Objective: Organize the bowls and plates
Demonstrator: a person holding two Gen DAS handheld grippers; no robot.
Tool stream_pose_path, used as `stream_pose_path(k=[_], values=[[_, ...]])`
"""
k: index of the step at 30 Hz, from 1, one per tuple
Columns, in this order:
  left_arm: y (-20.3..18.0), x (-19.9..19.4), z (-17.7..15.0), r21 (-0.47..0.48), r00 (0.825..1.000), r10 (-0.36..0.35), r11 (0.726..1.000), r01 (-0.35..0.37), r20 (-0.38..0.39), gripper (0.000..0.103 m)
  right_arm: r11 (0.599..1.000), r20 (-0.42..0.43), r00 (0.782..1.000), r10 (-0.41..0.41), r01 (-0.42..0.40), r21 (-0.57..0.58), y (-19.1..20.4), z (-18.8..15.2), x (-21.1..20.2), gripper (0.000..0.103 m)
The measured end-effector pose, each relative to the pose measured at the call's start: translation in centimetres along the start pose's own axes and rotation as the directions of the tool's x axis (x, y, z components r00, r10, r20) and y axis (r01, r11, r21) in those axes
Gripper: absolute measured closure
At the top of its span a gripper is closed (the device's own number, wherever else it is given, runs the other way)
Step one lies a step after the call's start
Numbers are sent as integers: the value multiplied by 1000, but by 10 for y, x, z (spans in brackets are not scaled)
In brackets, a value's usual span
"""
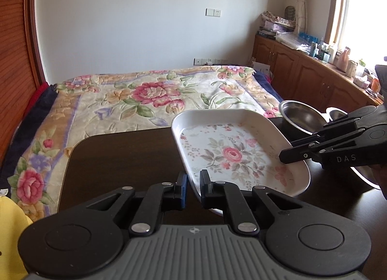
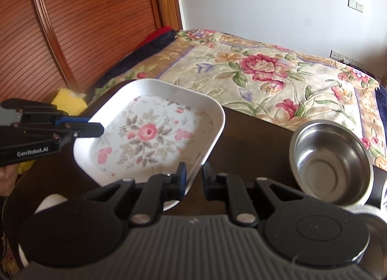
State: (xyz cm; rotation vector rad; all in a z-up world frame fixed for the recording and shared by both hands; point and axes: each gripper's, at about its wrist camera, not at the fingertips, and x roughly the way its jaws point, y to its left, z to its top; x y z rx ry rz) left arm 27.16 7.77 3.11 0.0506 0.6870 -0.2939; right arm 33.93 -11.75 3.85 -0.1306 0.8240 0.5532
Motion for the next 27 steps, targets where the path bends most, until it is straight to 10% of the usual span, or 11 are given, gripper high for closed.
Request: stream_pose_path(k=[27], values=[[-25,-71,-61,-12,999,-7,1000,8,46,91,998,75,996,54,-52,-20,26,-58,-54,87]])
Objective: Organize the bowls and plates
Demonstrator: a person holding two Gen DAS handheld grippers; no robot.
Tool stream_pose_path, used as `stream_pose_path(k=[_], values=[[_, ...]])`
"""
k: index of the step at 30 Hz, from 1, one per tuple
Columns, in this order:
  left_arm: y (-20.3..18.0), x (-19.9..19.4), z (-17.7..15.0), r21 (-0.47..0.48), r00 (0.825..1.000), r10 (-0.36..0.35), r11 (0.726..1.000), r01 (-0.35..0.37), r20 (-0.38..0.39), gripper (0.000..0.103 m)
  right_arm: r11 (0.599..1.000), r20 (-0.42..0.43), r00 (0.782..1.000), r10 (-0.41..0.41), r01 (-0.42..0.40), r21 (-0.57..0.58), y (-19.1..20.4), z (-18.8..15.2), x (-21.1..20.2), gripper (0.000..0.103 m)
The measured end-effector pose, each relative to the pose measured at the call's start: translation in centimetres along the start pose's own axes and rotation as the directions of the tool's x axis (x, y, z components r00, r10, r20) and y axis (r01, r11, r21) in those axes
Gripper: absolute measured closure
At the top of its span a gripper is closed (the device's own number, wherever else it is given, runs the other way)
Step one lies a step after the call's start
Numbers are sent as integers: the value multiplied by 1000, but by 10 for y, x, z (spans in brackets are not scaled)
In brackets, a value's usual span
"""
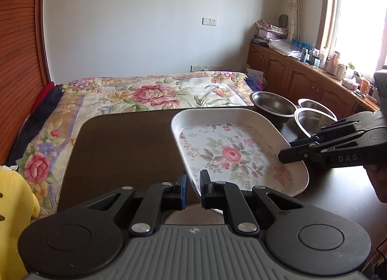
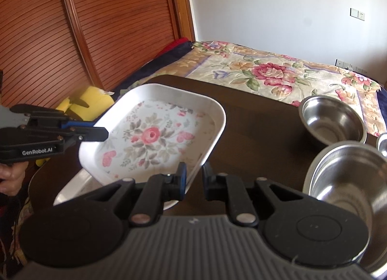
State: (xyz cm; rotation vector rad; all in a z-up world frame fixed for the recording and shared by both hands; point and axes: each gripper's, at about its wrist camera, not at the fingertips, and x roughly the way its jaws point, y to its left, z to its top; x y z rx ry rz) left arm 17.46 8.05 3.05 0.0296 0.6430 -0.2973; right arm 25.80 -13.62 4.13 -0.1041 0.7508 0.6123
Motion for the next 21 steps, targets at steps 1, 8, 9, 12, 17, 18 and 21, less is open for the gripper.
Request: stream_pose_path(k=[1,8,9,12,17,18,21], values=[[0,-3,-3,-1,1000,0,1000,0,2,91,1000,1,1000,1,-1,-5,3,-2,-2,87],[-1,-20,-20,-9,1000,0,1000,0,5,91,999,3,1000,10,-10,-30,14,-12,-10,87],[-1,-22,-23,-13,1000,-1,1000,1,5,91,999,2,1000,12,-12,-34,16,-13,-10,87],[0,-26,-29,-20,1000,-1,1000,1,4,91,999,0,1000,11,-11,-49,22,-17,-13,87],[0,-31,-40,-34,1000,5,999,-5,-3,91,998,-4,1000,14,-14,-68,30,-23,-13,87],[1,-32,-43,-38,1000,4,999,-4,-5,91,997,-4,1000,15,-15,-70,31,-25,-13,87],[1,-35,-49,-44,1000,9,999,-10,-13,91,997,-9,1000,22,-23,-77,35,-28,-12,87]])
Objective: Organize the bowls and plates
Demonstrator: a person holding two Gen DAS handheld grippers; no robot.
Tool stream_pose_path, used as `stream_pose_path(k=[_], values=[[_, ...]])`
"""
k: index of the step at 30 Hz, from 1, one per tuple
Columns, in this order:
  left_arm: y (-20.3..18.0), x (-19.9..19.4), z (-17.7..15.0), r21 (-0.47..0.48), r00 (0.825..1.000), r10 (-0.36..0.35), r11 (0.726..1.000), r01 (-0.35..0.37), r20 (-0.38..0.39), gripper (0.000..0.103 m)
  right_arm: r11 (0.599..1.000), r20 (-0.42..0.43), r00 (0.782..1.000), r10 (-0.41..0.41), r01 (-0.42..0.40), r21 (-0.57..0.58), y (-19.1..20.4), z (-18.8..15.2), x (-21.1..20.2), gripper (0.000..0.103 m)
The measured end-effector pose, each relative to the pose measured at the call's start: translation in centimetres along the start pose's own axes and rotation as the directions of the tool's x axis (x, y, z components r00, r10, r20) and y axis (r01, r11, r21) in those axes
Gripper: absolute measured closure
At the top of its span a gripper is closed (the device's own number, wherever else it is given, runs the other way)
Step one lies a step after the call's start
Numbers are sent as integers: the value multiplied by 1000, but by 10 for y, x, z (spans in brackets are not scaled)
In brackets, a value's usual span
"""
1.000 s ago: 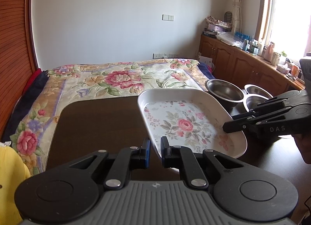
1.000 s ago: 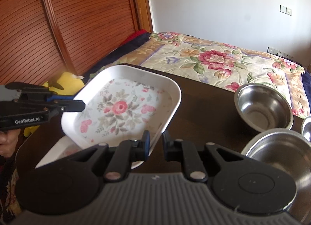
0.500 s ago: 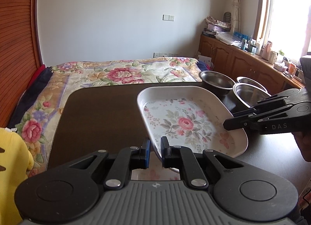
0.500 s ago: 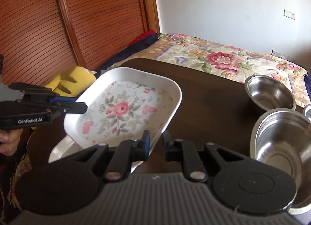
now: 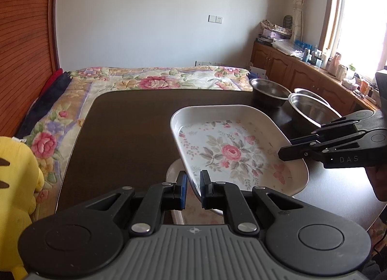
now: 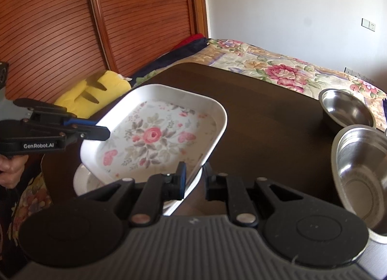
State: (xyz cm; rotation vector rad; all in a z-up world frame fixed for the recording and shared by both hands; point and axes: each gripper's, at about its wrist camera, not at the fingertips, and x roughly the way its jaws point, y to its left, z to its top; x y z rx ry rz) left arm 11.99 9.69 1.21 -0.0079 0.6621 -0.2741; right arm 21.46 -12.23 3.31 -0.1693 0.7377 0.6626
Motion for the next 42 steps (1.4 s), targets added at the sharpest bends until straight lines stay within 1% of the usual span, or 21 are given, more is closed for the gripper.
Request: stream_pose_path(k=[4,7,14,23,28,33,39,42], values=[[0,-4,-7,-9,1000,2,1000,-2,-2,91,1000,-12,1000,7,-7,-20,4,-4,0,87],[0,-3,-12,3,1000,8,1000,-8,-19,91,999,-11,1000,0,-1,-44,8,-5,-1,87],[2,-6,-15,3,1000,8,1000,-7,-26,91,997,-4,1000,-5,5,-83,16,-9,-5,86],[5,-8,-19,-7,999,9,1000,-9,-40,91,995,-8,1000,13,-14,-98,20,-14,-10,86],[7,-4,-20,-8,999,13,1000,-14,-50,91,992,-11,1000,6,-7,-124,23,-14,-9,85],[10,-1,-20,-16,999,17,1000,-18,-50,91,992,-17,1000,12,-14,-125,23,-13,-8,83],[10,2,-18,-17,999,21,1000,-22,-50,91,991,-22,1000,0,-3,-133,26,-13,-9,80],[11,3,-19,-13,999,21,1000,-21,-49,91,991,-7,1000,1,-2,-135,26,-13,-10,80]])
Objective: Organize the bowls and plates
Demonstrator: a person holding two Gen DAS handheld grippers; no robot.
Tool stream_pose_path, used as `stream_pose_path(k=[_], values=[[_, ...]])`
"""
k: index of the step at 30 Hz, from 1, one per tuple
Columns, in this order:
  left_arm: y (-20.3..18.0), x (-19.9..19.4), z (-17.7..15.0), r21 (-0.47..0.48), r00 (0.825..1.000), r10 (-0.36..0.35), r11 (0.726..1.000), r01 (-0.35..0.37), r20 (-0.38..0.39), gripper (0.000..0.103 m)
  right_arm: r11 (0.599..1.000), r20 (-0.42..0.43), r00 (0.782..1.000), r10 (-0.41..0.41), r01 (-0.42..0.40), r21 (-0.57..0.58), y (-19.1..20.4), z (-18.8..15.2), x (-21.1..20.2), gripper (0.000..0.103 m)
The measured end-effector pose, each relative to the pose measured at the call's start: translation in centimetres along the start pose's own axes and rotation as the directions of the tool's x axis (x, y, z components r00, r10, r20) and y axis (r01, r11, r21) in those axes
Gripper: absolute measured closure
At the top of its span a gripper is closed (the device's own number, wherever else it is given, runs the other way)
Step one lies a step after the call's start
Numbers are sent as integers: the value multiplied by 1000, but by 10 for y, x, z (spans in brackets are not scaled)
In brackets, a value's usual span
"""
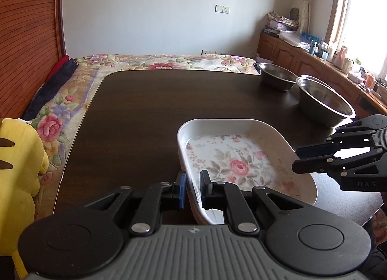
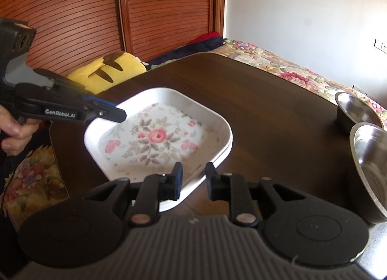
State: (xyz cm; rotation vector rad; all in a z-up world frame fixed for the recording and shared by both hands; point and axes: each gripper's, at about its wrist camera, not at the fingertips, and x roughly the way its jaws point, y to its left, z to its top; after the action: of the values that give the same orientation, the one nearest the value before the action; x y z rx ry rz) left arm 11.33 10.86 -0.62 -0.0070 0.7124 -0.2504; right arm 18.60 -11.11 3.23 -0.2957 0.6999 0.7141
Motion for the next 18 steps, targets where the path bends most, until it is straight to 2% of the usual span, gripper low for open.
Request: stream_pose_path(k=[14,18], values=[[-8,0,15,14,999,23,1000,-23,44,91,999,72,997,-3,0,50,-20,-4,-5,80],[-18,2,24,29,998,13,999,-15,61,87,999,103,995,-14,9,52,-28,-5,-11,80]])
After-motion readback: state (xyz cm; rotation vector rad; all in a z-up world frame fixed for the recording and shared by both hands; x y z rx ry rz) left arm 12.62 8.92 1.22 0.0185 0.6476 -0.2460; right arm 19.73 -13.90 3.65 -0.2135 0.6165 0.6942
